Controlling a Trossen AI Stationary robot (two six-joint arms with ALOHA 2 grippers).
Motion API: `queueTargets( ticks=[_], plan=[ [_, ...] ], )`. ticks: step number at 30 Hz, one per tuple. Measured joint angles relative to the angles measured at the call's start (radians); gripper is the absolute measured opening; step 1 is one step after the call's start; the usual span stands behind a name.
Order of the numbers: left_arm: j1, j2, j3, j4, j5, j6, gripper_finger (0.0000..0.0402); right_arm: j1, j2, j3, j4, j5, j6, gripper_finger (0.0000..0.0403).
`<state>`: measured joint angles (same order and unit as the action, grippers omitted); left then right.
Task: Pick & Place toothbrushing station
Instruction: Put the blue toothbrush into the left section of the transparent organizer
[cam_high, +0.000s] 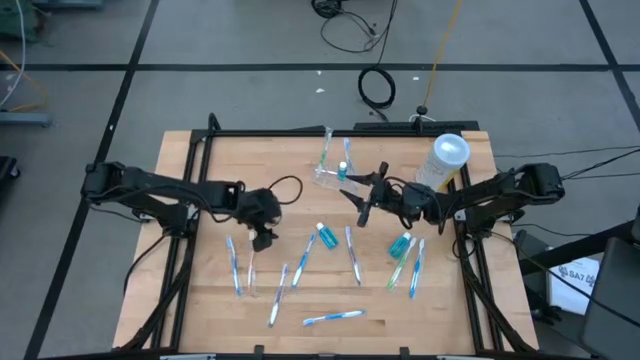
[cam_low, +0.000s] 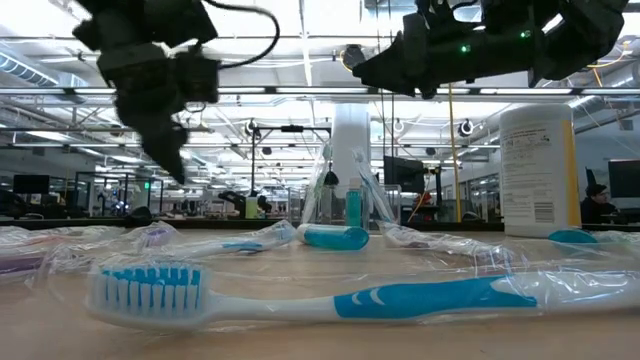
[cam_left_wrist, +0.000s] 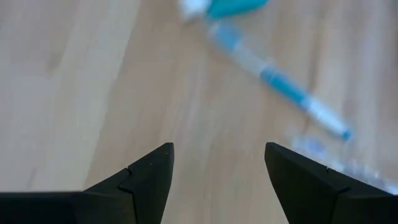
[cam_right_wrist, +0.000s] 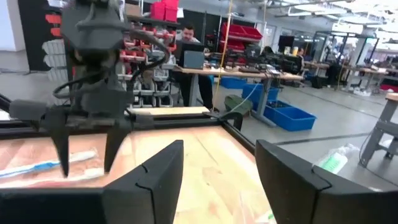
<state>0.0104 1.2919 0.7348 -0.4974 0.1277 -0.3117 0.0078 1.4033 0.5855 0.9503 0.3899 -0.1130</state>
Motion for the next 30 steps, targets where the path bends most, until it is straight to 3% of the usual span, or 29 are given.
queueTargets(
  ticks=[6, 13, 20, 26, 30],
  plan=[
    [-0.017, 0.001, 0.046, -0.348, 0.083, -0.24, 0.0257, 0.0, 0.0, 0.0, 0.001, 0.0, -0.003, 0.0216],
    [-0.059, 0.001, 0.012, -0.643, 0.083, -0.445, 0.0257, 0.0, 0.0, 0.0, -0.002, 0.001, -0.003, 0.0214],
    [-0.08, 0.002, -0.074, -0.661, 0.126, -0.671, 0.0257, -0.002, 0.0, 0.0, -0.001, 0.001, -0.045, 0.0217],
    [-0.1, 0.002, -0.136, -0.486, 0.135, -0.793, 0.0257, -0.016, 0.0, 0.0, 0.002, 0.001, -0.089, 0.0215],
    [-0.126, 0.002, -0.136, -0.467, 0.137, -0.847, 0.0257, -0.04, 0.0, 0.0, 0.002, 0.001, -0.09, 0.0217]
  ],
)
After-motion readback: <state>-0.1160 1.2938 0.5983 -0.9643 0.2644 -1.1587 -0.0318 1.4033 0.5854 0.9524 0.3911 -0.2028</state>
